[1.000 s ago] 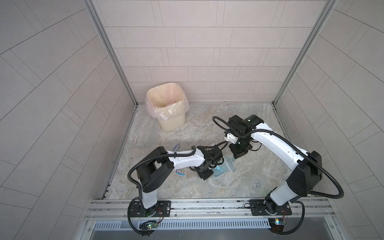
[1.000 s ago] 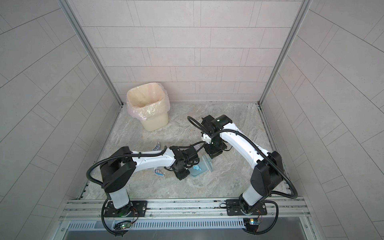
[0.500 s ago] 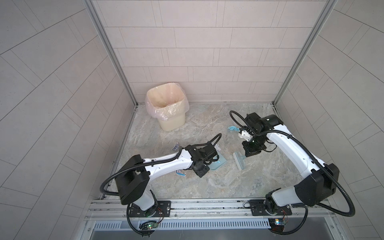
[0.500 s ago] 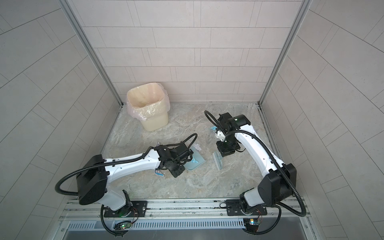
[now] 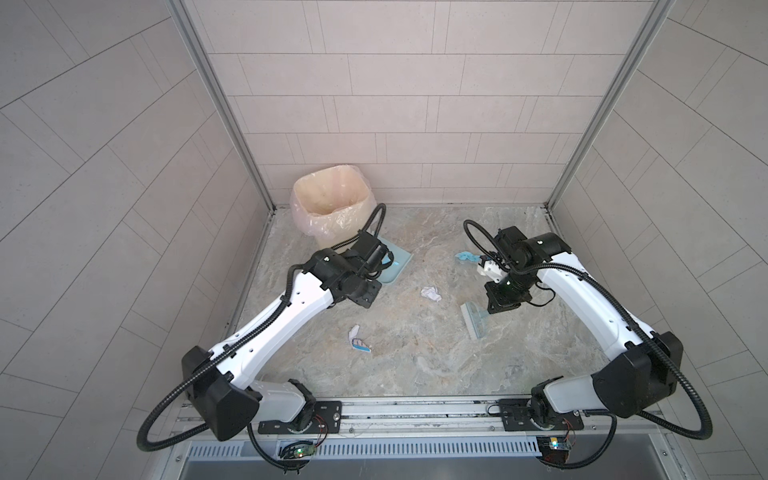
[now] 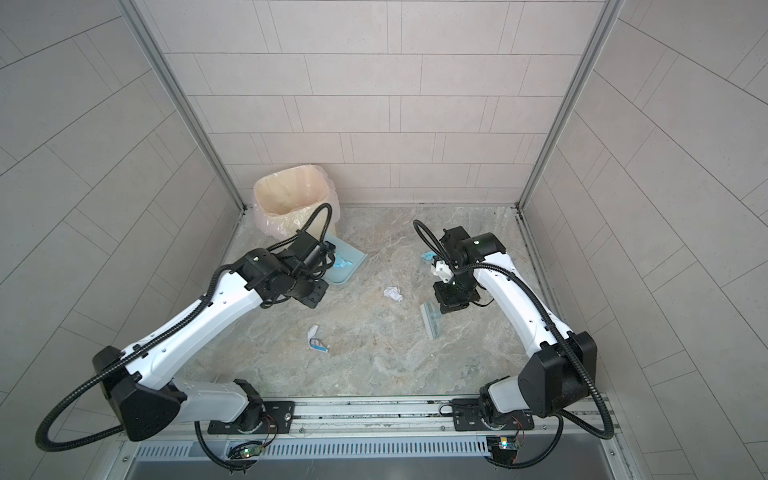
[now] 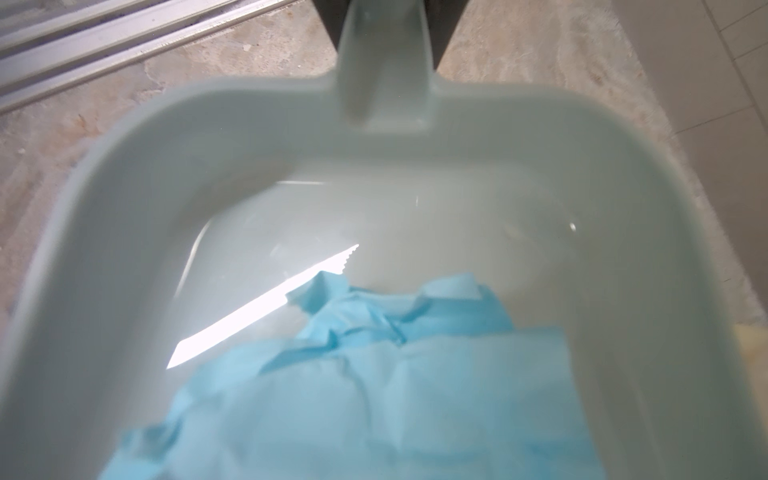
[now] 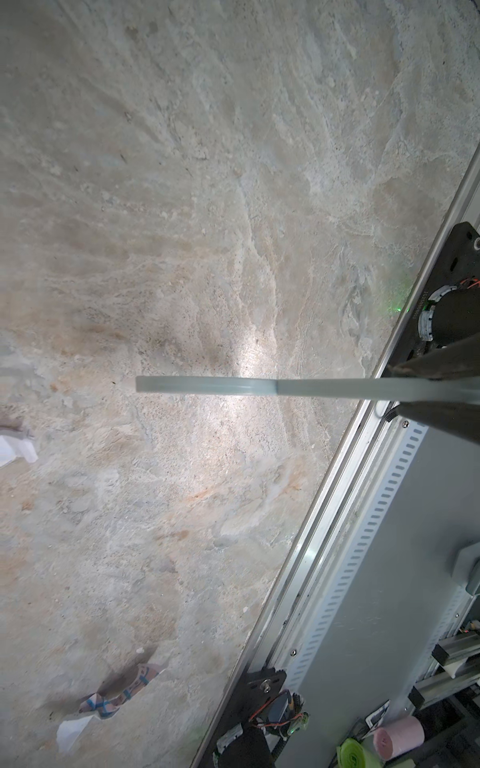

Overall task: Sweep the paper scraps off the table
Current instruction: 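Carry the dustpan to the bin with left gripper while right brush withdraws, then tip the dustpan over the bin with the left gripper to empty it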

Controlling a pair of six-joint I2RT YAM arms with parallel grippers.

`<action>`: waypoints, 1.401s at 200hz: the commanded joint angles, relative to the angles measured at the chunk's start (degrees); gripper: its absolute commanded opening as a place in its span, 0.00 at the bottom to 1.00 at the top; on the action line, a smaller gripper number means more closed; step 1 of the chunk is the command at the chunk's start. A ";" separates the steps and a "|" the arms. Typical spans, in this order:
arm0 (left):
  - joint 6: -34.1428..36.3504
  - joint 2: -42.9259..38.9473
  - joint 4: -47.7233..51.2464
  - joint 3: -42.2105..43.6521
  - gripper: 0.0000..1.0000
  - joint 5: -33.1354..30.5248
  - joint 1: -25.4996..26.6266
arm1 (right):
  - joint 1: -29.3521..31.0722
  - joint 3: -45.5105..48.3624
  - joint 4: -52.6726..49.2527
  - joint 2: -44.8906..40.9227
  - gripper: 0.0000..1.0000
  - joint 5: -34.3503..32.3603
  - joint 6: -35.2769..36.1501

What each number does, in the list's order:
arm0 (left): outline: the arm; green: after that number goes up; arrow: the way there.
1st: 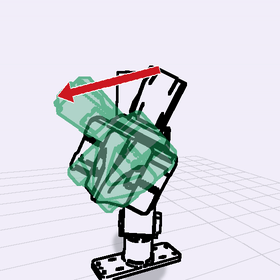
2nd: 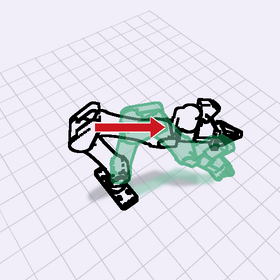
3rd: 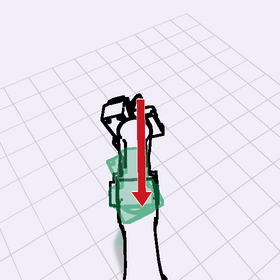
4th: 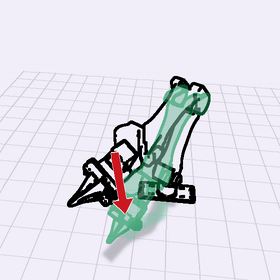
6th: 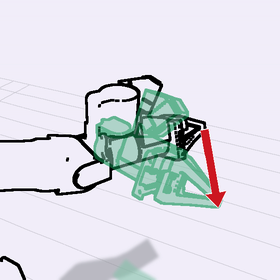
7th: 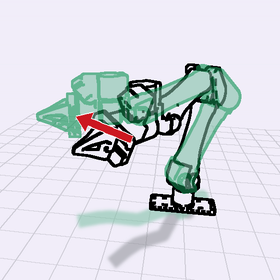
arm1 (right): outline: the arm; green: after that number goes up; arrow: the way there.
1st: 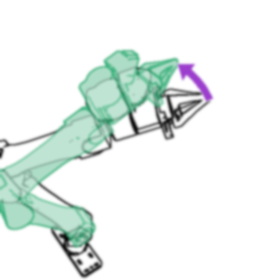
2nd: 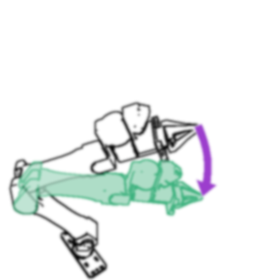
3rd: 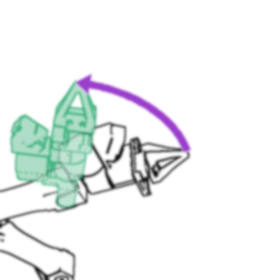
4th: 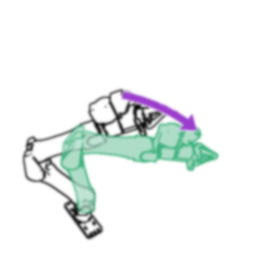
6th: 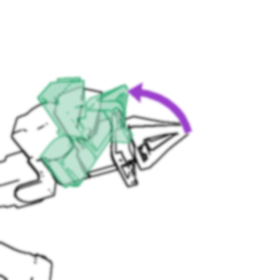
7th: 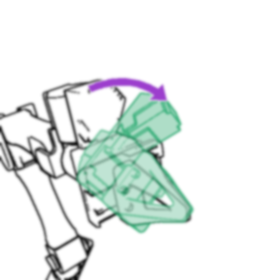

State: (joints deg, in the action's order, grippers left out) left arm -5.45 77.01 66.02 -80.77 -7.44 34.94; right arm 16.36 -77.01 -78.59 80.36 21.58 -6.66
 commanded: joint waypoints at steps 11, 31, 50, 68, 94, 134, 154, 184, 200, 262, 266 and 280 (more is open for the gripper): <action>4.23 -0.92 7.05 -6.26 0.00 -3.00 -7.61 | -0.63 1.38 0.23 -2.22 0.00 1.34 -0.02; 5.04 -0.18 6.92 -9.84 0.00 -3.07 -11.79 | -0.88 1.62 0.45 -2.51 0.00 1.62 -0.04; 5.44 1.50 8.02 -13.75 0.00 -3.41 -14.53 | -1.13 1.47 0.44 -2.56 0.00 1.69 -0.01; 6.26 3.14 8.49 -16.57 0.00 -3.55 -17.13 | -1.31 1.38 0.28 -2.50 0.00 1.90 0.23; 7.20 5.70 8.95 -20.23 0.00 -2.88 -21.70 | -1.71 1.36 0.24 -2.31 0.00 2.06 0.67; 9.65 10.35 10.94 -26.66 0.00 -4.34 -26.70 | -2.20 1.08 0.20 -2.12 0.00 2.30 1.05; 11.08 13.18 12.21 -30.67 0.00 -5.89 -28.64 | -2.46 1.16 0.08 -1.86 0.00 2.41 1.29; 13.08 17.29 13.31 -35.71 0.00 -9.55 -30.50 | -2.82 0.88 0.01 -1.56 0.00 2.67 1.65; 13.93 19.59 13.43 -38.39 0.00 -11.84 -30.66 | -2.90 0.63 -0.08 -1.39 0.00 2.67 1.76; 17.63 30.19 14.34 -50.27 0.00 -25.26 -28.99 | -3.57 -3.79 -3.22 0.67 0.00 1.07 3.40; 18.02 30.53 14.12 -50.27 0.00 -26.18 -28.80 | -3.61 -3.94 -3.35 0.72 0.00 1.04 3.40; 19.21 31.56 13.22 -50.05 0.00 -29.71 -28.24 | -3.70 -4.11 -3.56 0.92 0.00 1.00 3.44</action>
State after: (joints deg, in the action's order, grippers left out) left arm 10.85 107.13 78.72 -129.32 -28.58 5.58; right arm 13.08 -79.81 -79.33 80.95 23.44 -4.51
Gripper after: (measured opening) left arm 0.211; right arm 0.120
